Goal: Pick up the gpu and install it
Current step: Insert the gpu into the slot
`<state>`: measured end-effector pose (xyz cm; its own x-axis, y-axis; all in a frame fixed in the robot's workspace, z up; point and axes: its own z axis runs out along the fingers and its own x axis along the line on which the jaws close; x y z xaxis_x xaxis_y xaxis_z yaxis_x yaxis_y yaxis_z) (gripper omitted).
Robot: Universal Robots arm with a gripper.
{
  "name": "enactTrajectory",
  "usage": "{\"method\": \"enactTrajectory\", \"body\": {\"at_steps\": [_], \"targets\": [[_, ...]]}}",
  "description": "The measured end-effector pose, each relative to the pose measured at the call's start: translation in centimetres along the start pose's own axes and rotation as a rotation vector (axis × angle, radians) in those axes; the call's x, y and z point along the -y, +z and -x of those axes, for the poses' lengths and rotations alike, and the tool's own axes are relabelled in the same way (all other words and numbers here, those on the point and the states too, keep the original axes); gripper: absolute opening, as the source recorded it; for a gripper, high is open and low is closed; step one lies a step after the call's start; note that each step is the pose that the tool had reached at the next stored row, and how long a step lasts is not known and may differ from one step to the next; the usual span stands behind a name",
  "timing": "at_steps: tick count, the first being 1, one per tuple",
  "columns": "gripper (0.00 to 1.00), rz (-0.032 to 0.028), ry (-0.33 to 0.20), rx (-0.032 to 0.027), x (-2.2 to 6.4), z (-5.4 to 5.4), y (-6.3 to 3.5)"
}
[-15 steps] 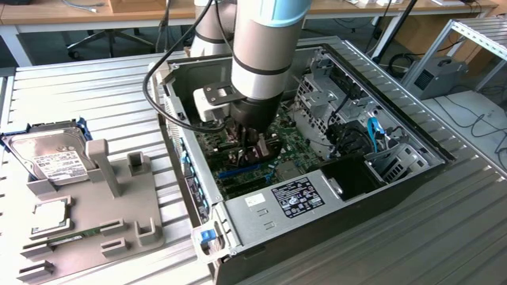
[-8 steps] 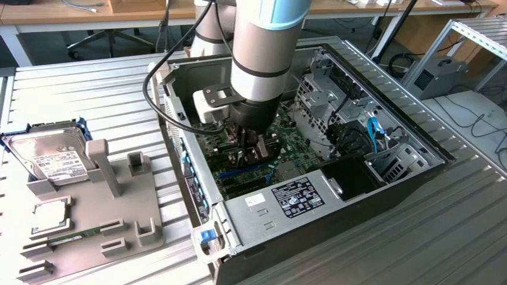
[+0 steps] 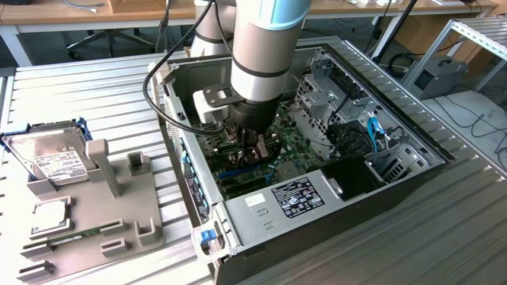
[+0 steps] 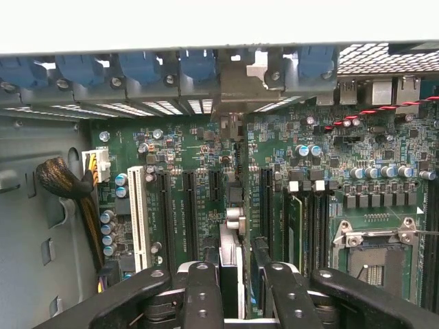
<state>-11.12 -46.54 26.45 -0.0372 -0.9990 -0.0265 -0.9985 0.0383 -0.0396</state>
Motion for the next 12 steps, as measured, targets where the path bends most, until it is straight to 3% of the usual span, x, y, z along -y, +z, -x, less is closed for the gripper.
{"method": "enactTrajectory", "body": {"at_steps": [12], "targets": [[0.29,0.0001,-0.007,0.0005,-0.03,0.22,0.50]]}}
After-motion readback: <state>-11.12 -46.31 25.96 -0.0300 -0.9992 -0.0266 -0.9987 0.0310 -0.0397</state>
